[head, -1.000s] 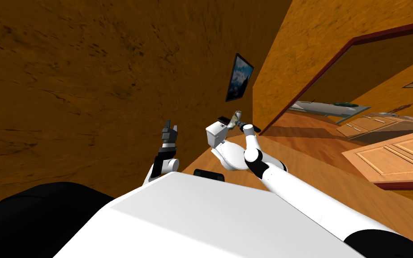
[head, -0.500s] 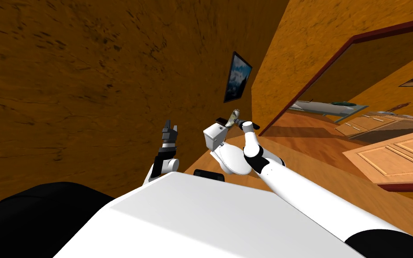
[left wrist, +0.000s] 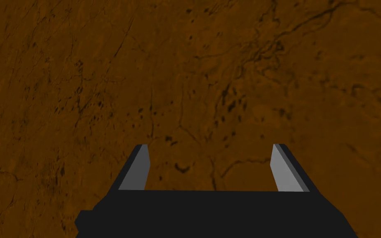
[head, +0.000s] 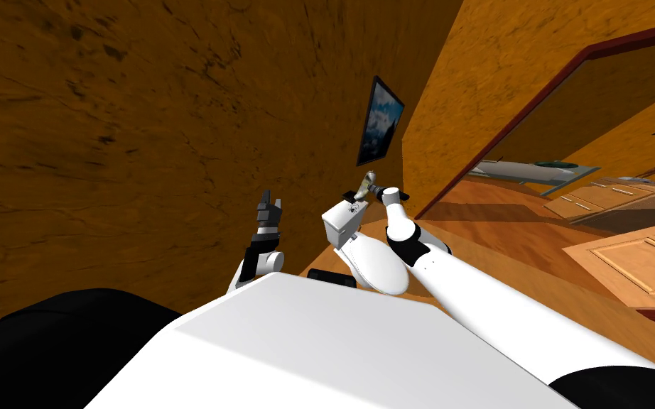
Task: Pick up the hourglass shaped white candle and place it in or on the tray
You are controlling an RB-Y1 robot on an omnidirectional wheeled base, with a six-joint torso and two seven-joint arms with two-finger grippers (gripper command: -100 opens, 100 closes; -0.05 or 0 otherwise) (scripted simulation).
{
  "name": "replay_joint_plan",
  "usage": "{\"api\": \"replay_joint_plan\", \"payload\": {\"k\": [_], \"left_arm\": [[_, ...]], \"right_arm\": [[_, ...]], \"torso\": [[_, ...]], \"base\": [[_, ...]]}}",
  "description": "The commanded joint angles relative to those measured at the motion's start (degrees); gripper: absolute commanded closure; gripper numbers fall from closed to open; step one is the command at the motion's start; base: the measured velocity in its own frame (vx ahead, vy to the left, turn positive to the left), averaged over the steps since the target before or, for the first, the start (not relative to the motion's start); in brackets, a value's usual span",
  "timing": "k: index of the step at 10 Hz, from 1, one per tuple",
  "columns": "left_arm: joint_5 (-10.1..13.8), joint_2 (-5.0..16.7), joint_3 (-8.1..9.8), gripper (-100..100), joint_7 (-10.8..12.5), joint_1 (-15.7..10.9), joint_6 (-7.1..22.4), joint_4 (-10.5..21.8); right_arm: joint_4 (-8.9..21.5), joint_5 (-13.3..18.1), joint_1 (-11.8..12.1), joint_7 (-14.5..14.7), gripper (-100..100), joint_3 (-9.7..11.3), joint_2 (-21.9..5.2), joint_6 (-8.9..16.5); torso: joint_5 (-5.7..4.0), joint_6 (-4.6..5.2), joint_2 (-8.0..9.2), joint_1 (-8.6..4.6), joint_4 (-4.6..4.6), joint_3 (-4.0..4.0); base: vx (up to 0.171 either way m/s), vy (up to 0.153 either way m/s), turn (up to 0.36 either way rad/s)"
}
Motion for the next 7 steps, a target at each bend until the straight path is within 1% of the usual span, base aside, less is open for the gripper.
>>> {"api": "replay_joint_plan", "payload": {"k": [1, 2, 3, 4, 7], "left_arm": [[0.0, 0.0, 0.00, 0, 0.0, 0.0, 0.0, 0.0], [0.0, 0.0, 0.00, 0, 0.0, 0.0, 0.0, 0.0], [0.0, 0.0, 0.00, 0, 0.0, 0.0, 0.0, 0.0], [0.0, 0.0, -0.25, 0, 0.0, 0.3, 0.1, 0.2], [0.0, 0.0, -0.26, 0, 0.0, 0.3, 0.1, 0.2]], "right_arm": [[0.0, 1.2, -1.2, -0.4, 100, -1.0, 0.3, 0.8], [0.3, 1.4, -1.7, -0.3, 100, -1.4, 0.0, 1.0], [-0.2, 1.2, -1.2, -0.2, 100, -1.1, 0.2, 0.8], [-0.3, 1.3, -1.2, -0.4, -100, -1.2, 0.4, 1.0], [-0.2, 1.3, -1.2, -0.4, -100, -1.2, 0.4, 1.0]], "torso": [[0.00, 0.00, 0.00, 0.00, 0.00, 0.00], [0.03, -0.02, 0.05, 0.06, 0.01, 0.03], [0.03, 0.00, 0.31, 0.06, 0.05, 0.17], [-0.07, 0.18, 0.42, 0.16, 0.25, 0.30], [-0.07, 0.20, 0.53, 0.23, 0.31, 0.38]], "base": [[0.255, 0.084, 0.028], [0.178, 0.076, 0.038], [0.050, 0.020, 0.035], [-0.001, -0.007, 0.007], [0.000, 0.000, 0.000]]}}
